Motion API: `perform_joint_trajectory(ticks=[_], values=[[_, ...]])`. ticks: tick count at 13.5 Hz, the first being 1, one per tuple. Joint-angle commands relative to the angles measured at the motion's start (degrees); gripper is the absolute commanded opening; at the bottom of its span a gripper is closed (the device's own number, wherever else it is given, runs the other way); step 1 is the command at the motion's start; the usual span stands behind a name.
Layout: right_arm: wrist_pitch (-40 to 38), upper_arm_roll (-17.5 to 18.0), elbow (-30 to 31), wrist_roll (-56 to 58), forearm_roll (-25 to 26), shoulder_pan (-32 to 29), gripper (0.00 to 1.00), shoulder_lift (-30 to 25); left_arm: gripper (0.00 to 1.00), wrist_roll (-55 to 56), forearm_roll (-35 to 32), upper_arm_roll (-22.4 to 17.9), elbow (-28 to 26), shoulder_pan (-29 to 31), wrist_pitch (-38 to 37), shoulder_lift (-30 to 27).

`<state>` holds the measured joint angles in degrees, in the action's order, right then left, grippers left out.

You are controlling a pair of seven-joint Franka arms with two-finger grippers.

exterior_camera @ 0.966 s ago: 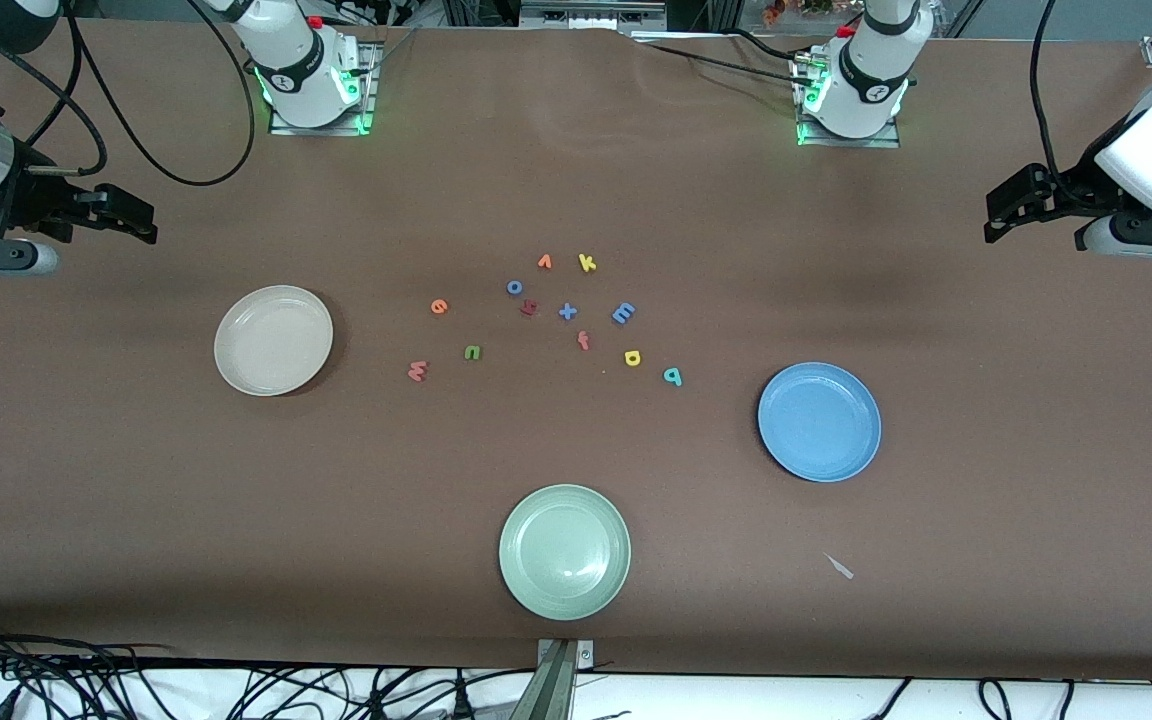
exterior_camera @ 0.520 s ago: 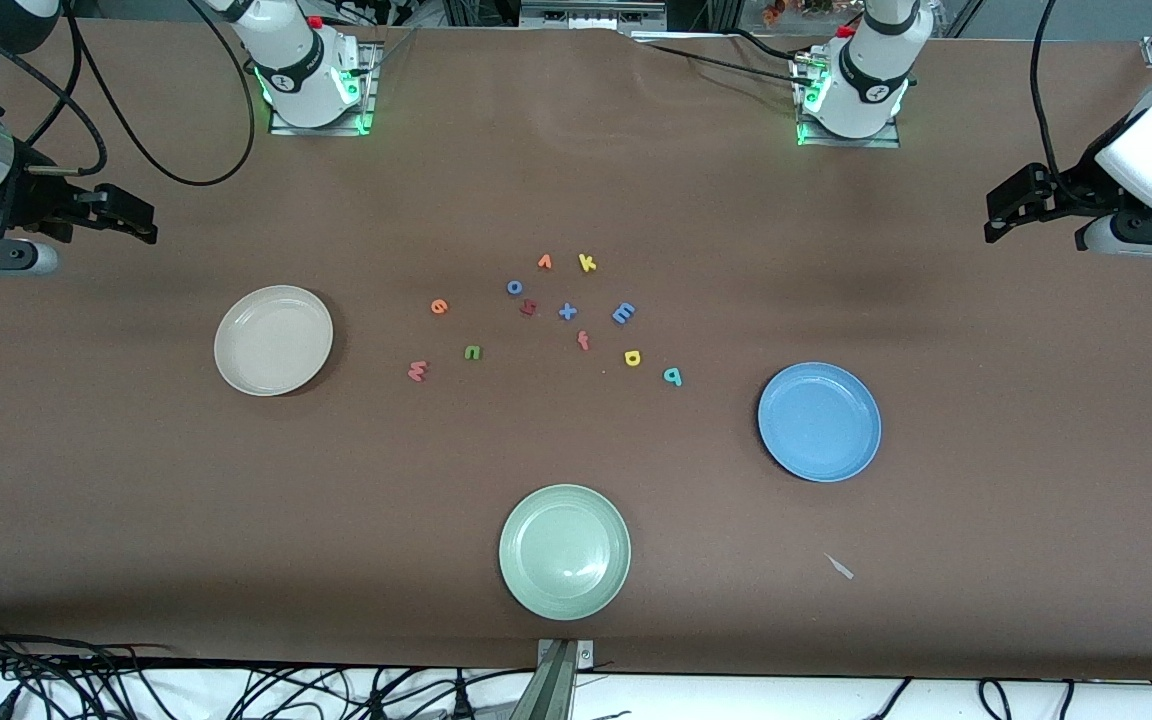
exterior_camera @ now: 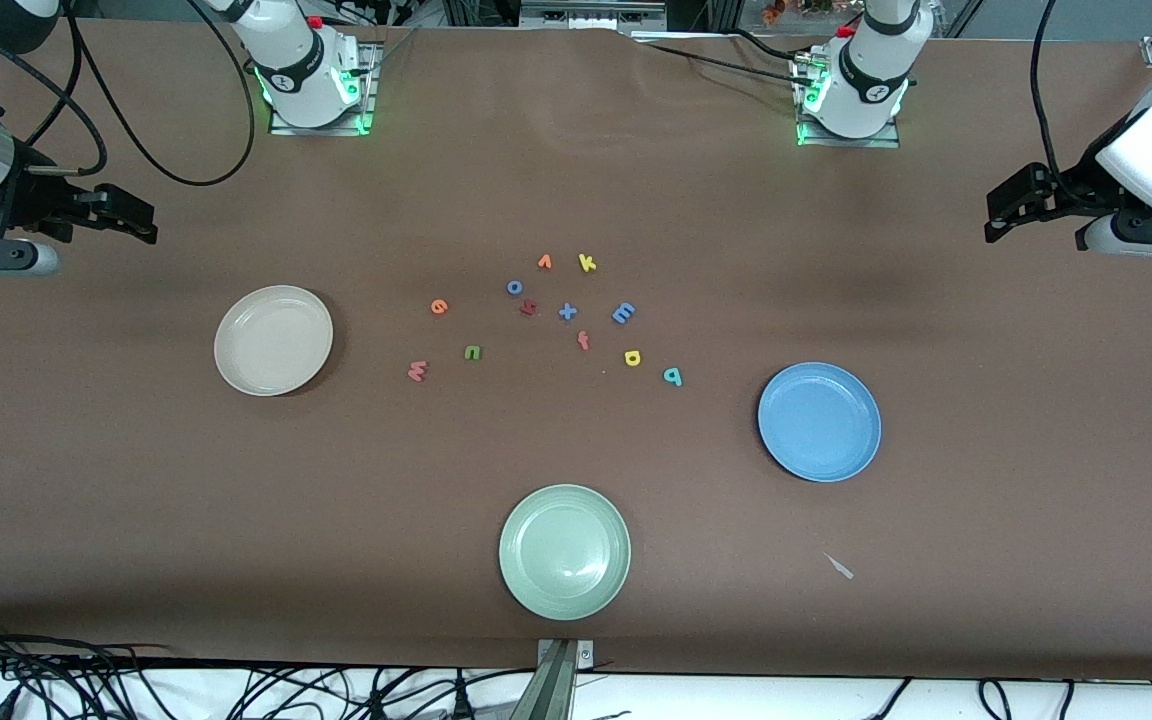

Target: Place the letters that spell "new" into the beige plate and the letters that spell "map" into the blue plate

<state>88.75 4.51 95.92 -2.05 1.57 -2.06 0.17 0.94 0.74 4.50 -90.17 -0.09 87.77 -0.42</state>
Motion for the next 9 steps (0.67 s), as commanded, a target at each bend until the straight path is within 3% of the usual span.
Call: perform_joint_trajectory(ticks=[1,9], values=[[-0.33,0.15,-0.74,0.73,-0.87,-0.06,1.00,0.10,1.00,-1.12,-1.45,-0.10,1.92,-0.18,-1.28,0.78],[0.28,0.15,-1.00,-0.41,-0.51,0.21,1.00,0.71,1.00,-1.12,-1.45,-0.19,1.75,0.00,-1.46,0.78]])
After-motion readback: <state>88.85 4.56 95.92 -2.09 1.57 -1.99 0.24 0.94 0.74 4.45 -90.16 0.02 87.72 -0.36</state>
